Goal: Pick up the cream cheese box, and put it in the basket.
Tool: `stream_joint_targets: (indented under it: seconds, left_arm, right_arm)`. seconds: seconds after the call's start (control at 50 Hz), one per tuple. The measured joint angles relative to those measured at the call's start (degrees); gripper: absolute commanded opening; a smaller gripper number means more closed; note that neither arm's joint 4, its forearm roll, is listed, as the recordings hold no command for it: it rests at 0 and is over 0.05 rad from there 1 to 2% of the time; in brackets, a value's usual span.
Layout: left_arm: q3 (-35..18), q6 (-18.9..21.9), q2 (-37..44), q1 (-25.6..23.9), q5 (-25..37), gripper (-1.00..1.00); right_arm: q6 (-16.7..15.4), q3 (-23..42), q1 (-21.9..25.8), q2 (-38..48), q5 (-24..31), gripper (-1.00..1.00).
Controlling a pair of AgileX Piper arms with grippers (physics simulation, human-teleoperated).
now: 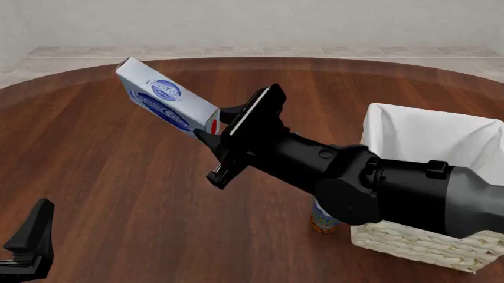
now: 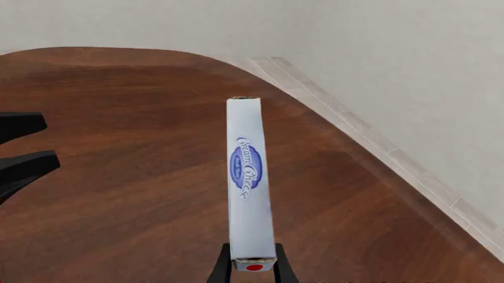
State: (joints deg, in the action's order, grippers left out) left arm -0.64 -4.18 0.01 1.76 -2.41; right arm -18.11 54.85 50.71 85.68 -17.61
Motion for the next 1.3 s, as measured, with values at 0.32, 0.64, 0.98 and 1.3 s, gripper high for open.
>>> stream_joint_targets:
  seconds: [0.32, 0.64, 0.98, 1.3]
  left_arm:
    - [0.0, 0.2, 0.0, -0.1, 0.0, 1.0]
    - [0.0, 0.4, 0.0, -0.1, 0.0, 1.0]
    - [0.0, 0.6, 0.0, -0.2, 0.0, 1.0]
    - [0.0, 0.7, 0.0, -0.2, -0.1, 1.0]
  right_arm:
    - [-0.4, -0.8, -1.2, -2.2, 0.9, -1.0]
    - [-0.7, -1.9, -2.5, -4.4, 1.7, -1.0]
    - [-0.8, -3.0, -3.7, -6.7, 2.2, -1.0]
    - [-1.1, -3.8, -4.6, -8.3, 2.7, -1.0]
